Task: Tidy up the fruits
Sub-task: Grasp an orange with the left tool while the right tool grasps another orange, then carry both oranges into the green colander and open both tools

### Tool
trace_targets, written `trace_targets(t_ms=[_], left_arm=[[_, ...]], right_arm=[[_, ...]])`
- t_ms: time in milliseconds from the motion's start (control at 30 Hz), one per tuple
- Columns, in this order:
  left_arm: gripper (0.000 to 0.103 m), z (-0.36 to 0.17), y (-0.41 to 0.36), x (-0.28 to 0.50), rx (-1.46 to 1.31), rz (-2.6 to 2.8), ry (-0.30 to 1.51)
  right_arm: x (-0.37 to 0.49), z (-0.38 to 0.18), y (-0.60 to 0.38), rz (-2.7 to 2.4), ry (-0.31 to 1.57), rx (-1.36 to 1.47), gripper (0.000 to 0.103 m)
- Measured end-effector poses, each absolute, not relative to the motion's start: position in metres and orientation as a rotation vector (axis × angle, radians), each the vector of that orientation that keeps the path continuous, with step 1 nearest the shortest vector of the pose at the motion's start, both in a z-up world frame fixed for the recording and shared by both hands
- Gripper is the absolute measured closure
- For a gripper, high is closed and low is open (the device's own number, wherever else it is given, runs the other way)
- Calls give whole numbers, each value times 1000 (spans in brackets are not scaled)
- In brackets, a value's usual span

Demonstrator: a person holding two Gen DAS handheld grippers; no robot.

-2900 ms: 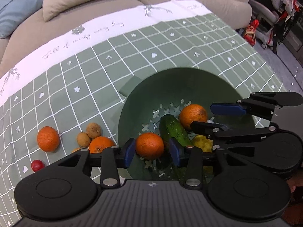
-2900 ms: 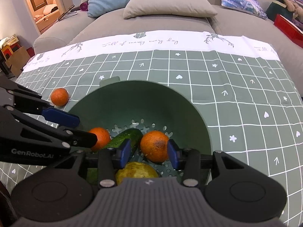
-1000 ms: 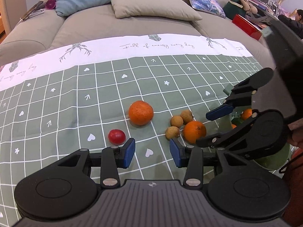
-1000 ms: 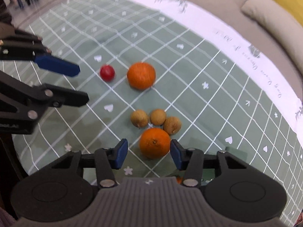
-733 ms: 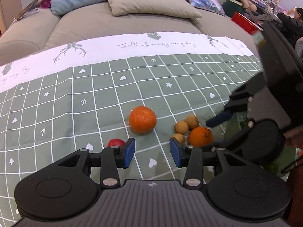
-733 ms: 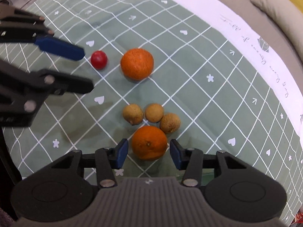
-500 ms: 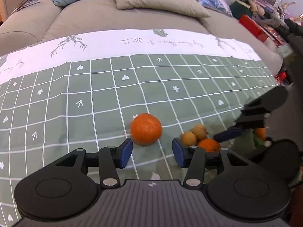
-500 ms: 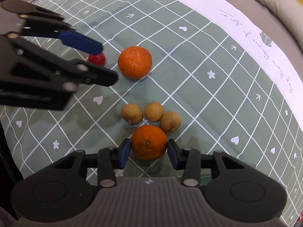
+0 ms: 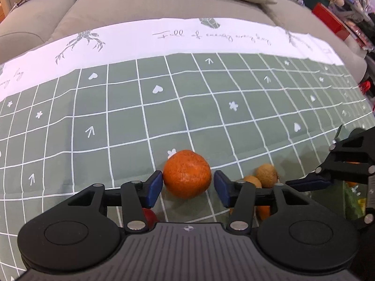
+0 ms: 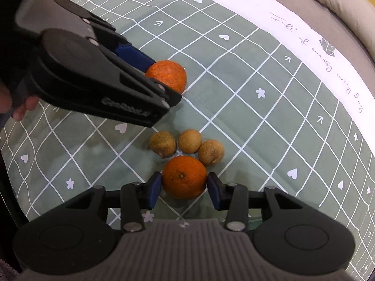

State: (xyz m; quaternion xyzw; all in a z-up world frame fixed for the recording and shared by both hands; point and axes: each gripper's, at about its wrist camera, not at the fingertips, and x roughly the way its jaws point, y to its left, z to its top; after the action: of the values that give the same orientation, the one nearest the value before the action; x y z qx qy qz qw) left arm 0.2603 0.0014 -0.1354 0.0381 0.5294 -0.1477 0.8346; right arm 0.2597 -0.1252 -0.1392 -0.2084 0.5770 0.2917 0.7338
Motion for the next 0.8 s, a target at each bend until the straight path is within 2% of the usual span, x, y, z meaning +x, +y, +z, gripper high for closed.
trace_targets(t_ms=[333,800], left_arm=[[54,-111,8,237,35,-304,1072],[54,-51,9,171,-101,-349,998]], right_arm=[[242,-119,-125,641,1222,-425,65],[184,-50,-164,599,1031,-142,65]])
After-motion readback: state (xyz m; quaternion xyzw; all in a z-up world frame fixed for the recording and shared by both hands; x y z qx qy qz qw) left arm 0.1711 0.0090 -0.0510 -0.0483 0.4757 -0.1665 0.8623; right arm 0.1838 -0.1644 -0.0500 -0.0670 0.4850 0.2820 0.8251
